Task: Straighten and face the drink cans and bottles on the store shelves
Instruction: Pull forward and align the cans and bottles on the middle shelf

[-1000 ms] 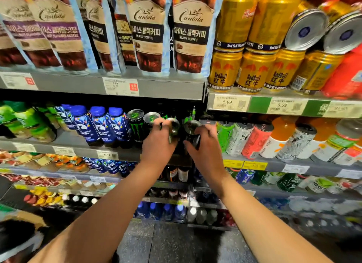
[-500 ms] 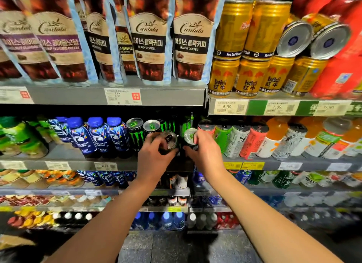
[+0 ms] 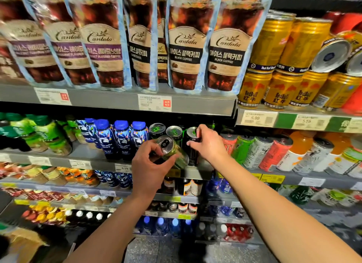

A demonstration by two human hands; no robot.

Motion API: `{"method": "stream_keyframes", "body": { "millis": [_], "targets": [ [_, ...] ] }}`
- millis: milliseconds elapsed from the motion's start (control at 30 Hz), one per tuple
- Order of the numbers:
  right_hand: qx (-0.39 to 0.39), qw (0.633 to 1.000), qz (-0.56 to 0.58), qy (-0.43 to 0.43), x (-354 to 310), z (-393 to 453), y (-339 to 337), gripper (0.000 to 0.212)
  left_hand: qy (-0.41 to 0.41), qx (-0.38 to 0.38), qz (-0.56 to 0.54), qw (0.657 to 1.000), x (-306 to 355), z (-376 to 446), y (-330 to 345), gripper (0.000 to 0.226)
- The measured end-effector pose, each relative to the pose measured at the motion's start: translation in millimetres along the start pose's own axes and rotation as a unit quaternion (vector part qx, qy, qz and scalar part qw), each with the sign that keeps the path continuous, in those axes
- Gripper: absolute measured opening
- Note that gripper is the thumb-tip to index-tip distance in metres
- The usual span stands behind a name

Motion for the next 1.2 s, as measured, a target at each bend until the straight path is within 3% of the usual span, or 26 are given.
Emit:
{"method": "stream_keyframes", "body": {
  "millis": [367, 533, 700, 867, 1000, 1067, 1200],
  "targets": [
    [-0.015, 0.998, 0.053, 0.027, 0, -9, -5, 0.055, -0.008, -0.041, -0.046, 0.998, 1, -8, 20, 0.038],
    [0.067, 0.991, 0.106, 0.038, 31, -41, -28, 0.032, -0.016, -0.051, -0.061, 0.997, 14, -14, 55, 0.036],
    [0.102, 0.979, 0.17, 0.043, 69, -66, -48, 0.013, -0.053, -0.039, -0.04, 0.997, 24, -20, 93, 0.039],
    [0.091, 0.98, 0.17, 0.045, 95, -68, -59, 0.01, -0.055, 0.007, 0.007, 0.998, 38, -24, 116, 0.036],
    [0.104, 0.977, 0.183, -0.016, 101, -69, -61, 0.019, -0.053, 0.045, 0.051, 0.996, 41, -23, 127, 0.038],
    [0.085, 0.975, 0.204, 0.003, 105, -67, -61, 0.009, -0.063, 0.053, 0.072, 0.994, 39, -23, 132, 0.038],
    [0.056, 0.973, 0.222, 0.007, 114, -65, -59, 0.012, -0.074, 0.06, 0.082, 0.992, 34, -25, 144, 0.042]
  ]
}}
Point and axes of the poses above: each hand's wrist, its own z-axis towards the middle knuckle, its own y-axis out of the palm, x = y × z, the point moved 4 cm from there along z, towards the middle knuckle, and after that the axes turned 1 degree about z, right-handed, at the moved point
